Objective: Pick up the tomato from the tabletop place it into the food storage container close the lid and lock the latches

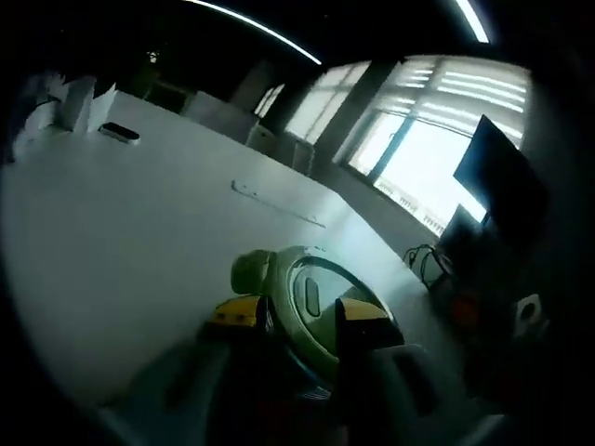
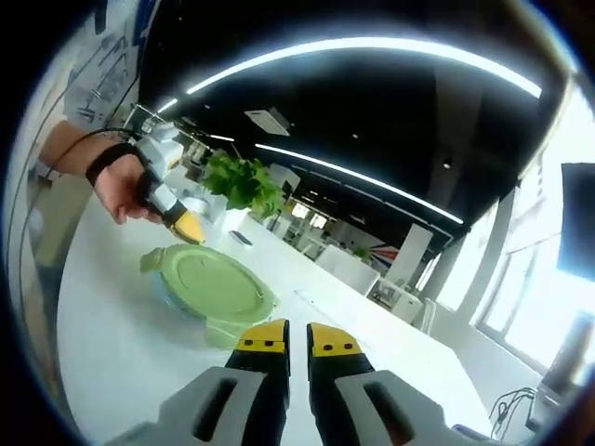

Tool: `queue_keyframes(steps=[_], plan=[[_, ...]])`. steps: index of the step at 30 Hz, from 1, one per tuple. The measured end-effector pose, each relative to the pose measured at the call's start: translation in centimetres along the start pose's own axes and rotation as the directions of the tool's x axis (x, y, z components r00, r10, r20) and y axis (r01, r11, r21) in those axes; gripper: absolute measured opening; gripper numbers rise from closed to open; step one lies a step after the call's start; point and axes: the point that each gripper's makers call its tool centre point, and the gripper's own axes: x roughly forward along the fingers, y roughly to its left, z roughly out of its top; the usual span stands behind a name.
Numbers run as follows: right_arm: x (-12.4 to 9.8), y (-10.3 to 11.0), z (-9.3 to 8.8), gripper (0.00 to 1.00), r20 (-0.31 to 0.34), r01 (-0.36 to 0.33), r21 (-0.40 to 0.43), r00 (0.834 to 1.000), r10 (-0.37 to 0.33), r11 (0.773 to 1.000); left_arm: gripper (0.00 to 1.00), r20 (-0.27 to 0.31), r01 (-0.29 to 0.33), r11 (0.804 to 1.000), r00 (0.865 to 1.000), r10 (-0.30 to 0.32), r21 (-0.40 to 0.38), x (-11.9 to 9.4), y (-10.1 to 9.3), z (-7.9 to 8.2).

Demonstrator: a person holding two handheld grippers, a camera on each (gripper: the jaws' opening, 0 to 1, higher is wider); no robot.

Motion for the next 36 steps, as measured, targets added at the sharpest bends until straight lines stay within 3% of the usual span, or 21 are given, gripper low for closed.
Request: queue_keyframes(steps=[5, 7, 9, 11, 14, 15, 16, 18, 19, 22, 24, 30, 33, 36], plan=[[-0.1, -0.2, 0.3, 0.03, 0.012, 0.004, 0.009, 1.0, -0.004, 1.0, 0.35, 0.06, -0.008, 0.997, 0.998, 0.003, 0.079, -0.7, 0.3, 1.5], [-0.1, -0.3, 0.3, 0.03, 0.014, 0.003, 0.012, 1.0, -0.004, 1.0, 0.36, 0.117, 0.016, 0.99, 0.993, -0.032, 0.141, -1.0, 0.1, 2.6], [-0.1, -0.4, 0.4, 0.03, 0.017, 0.004, 0.014, 1.0, -0.004, 1.0, 0.37, 0.195, 0.045, 0.978, 0.977, -0.085, 0.202, -1.6, -0.4, 4.1], [-0.1, -0.6, 0.5, 0.03, 0.022, 0.005, 0.019, 1.0, -0.005, 1.0, 0.39, 0.249, 0.058, 0.965, 0.961, -0.124, 0.257, -2.2, -0.9, 5.3], [-0.2, -0.9, 0.8, 0.03, 0.033, 0.01, 0.026, 0.999, -0.01, 1.0, 0.4, 0.357, 0.051, 0.925, 0.913, -0.196, 0.377, -3.7, -1.8, 7.6], [-0.2, -1.0, 0.9, 0.03, 0.035, 0.011, 0.027, 0.999, -0.012, 1.0, 0.4, 0.373, 0.059, 0.922, 0.903, -0.213, 0.382, -4.0, -2.0, 8.0], [-0.3, -1.1, 1.0, 0.03, 0.038, 0.013, 0.028, 0.999, -0.014, 1.0, 0.4, 0.403, 0.07, 0.918, 0.883, -0.239, 0.391, -4.5, -2.3, 8.7], [-0.3, -1.2, 1.1, 0.03, 0.041, 0.015, 0.031, 0.999, -0.017, 0.999, 0.4, 0.423, 0.065, 0.909, 0.87, -0.254, 0.412, -5.1, -2.3, 9.3], [-0.3, -1.3, 1.1, 0.04, 0.043, 0.018, 0.031, 0.999, -0.019, 0.999, 0.4, 0.452, 0.068, 0.899, 0.847, -0.281, 0.432, -5.6, -2.6, 10.0], [-0.5, -1.5, 1.3, 0.04, 0.048, 0.021, 0.035, 0.999, -0.022, 0.999, 0.41, 0.455, 0.056, 0.885, 0.841, -0.291, 0.463, -5.9, -2.6, 10.3], [-0.5, -1.7, 1.3, 0.04, 0.052, 0.022, 0.04, 0.998, -0.024, 0.999, 0.42, 0.449, 0.045, 0.865, 0.84, -0.303, 0.5, -6.0, -2.6, 10.3], [-0.8, -1.9, 1.2, 0.04, 0.058, 0.027, 0.055, 0.998, -0.03, 0.998, 0.4, 0.439, 0.096, 0.872, 0.835, -0.333, 0.479, -6.2, -2.2, 9.7], [-1.1, -2.2, 1.3, 0.09, 0.071, 0.03, 0.078, 0.997, -0.036, 0.997, 0.43, 0.431, 0.142, 0.867, 0.822, -0.372, 0.477, -6.5, -2.5, 9.4], [-1.1, -2.1, 1.3, 0.09, 0.073, 0.031, 0.083, 0.997, -0.037, 0.996, 0.44, 0.42, 0.159, 0.861, 0.821, -0.387, 0.483, -6.4, -2.2, 9.2]])
